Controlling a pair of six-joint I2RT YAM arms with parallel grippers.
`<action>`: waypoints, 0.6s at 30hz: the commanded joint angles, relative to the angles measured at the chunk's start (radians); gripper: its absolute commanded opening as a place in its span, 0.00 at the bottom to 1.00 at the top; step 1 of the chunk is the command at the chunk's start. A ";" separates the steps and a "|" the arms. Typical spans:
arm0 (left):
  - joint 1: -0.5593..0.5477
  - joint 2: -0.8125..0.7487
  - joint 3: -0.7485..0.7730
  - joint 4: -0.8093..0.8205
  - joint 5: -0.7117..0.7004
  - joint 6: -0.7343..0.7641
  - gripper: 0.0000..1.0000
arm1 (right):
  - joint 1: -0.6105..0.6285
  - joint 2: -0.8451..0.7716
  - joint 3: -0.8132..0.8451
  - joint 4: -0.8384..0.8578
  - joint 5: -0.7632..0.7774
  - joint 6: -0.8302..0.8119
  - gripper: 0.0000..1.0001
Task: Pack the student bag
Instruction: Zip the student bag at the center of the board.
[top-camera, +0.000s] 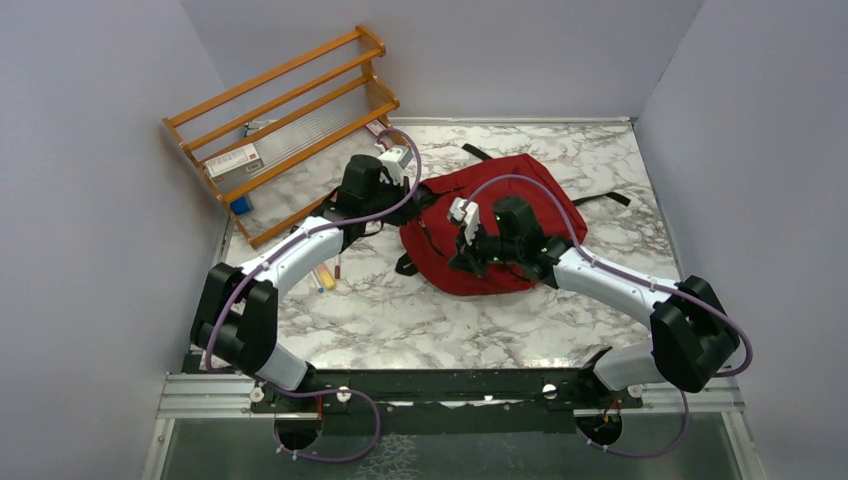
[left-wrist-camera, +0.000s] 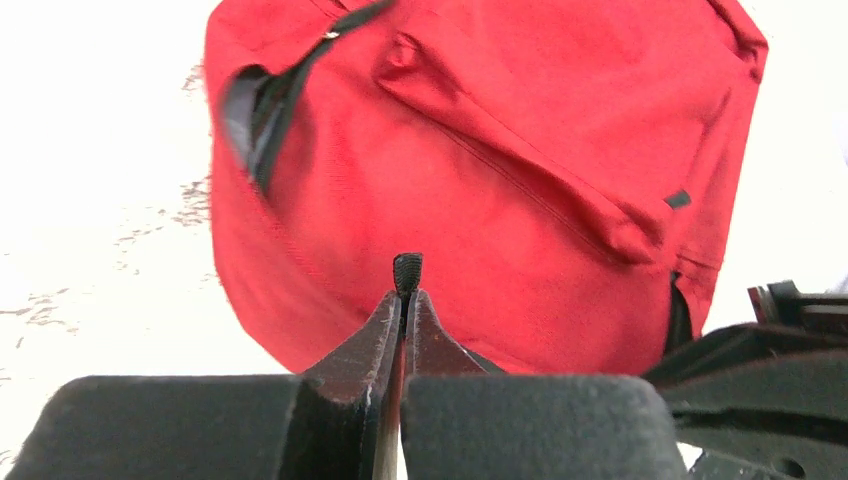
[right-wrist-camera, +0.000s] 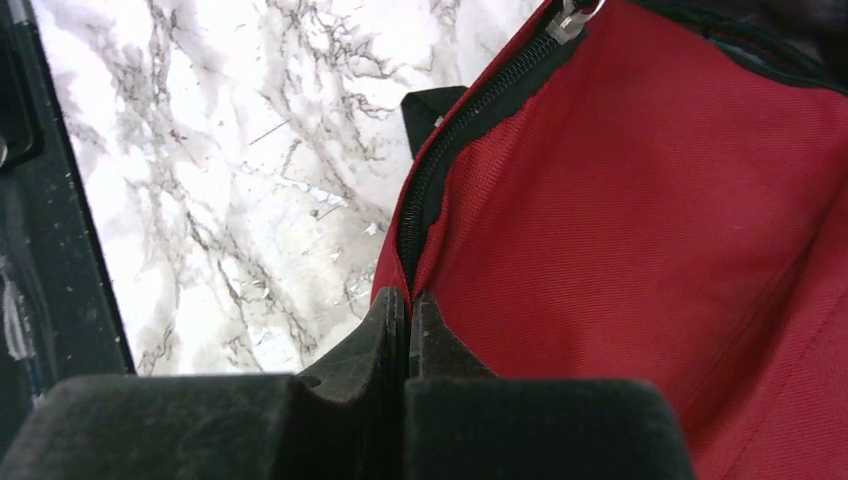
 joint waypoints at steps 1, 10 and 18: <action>0.074 0.032 0.102 0.049 -0.158 -0.007 0.00 | 0.008 -0.011 0.022 -0.214 -0.127 0.015 0.01; 0.109 0.159 0.260 -0.018 -0.145 0.030 0.00 | 0.015 -0.013 0.086 -0.397 -0.265 -0.024 0.01; 0.111 0.272 0.378 -0.038 -0.098 0.051 0.00 | 0.042 -0.004 0.134 -0.559 -0.338 -0.082 0.01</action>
